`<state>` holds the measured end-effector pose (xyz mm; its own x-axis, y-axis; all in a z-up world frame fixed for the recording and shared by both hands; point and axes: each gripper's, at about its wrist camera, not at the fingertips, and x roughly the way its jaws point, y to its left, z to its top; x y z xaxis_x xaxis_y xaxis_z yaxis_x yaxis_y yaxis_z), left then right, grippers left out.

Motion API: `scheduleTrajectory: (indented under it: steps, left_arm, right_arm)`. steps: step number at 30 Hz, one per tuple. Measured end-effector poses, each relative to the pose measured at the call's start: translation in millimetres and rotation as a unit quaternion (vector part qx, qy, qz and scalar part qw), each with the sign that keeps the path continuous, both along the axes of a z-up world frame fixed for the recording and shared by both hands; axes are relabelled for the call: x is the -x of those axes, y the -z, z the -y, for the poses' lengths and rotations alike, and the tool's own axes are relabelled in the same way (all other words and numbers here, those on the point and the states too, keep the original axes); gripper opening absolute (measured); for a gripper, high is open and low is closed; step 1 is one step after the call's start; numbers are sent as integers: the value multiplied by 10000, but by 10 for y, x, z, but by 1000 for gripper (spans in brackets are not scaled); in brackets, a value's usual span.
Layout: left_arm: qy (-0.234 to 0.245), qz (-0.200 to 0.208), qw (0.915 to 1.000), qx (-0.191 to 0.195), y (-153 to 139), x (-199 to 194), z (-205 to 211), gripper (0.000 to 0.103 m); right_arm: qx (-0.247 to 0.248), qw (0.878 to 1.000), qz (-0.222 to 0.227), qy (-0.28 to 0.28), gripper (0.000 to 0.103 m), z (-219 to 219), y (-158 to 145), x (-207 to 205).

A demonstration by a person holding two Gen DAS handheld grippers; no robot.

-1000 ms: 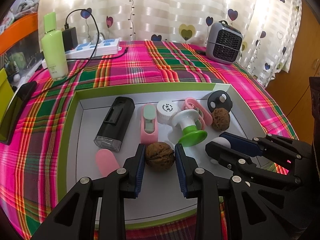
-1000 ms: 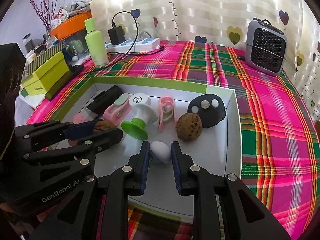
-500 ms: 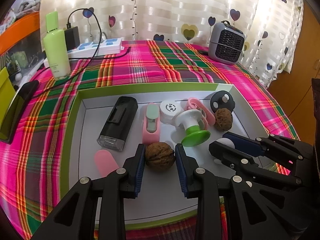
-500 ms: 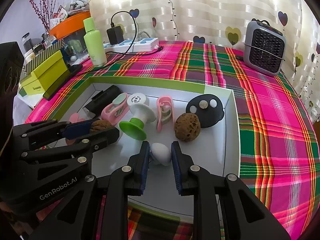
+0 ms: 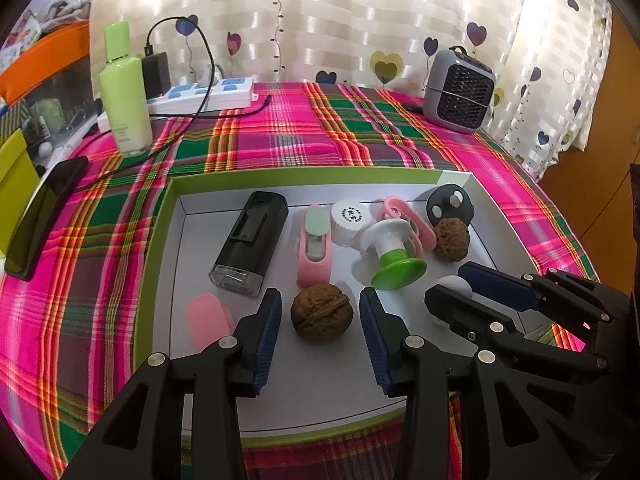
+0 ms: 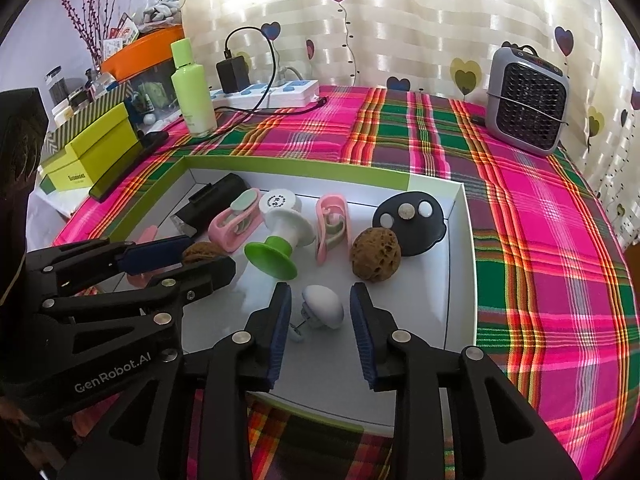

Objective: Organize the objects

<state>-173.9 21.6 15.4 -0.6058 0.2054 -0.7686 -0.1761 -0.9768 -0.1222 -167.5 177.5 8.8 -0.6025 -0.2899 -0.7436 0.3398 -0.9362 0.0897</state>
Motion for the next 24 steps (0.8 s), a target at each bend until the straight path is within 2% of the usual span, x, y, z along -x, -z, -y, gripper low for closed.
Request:
scheduleTrajectory:
  steps: [9, 24]
  left_arm:
    - [-48, -150, 9999, 31, -84, -123, 5, 40]
    - [-219, -473, 9985, 194, -252, -505, 45, 41]
  right_arm:
    - [159, 9998, -18, 145, 41, -61, -56, -61]
    - [44, 9995, -245, 189, 42, -8, -181, -383]
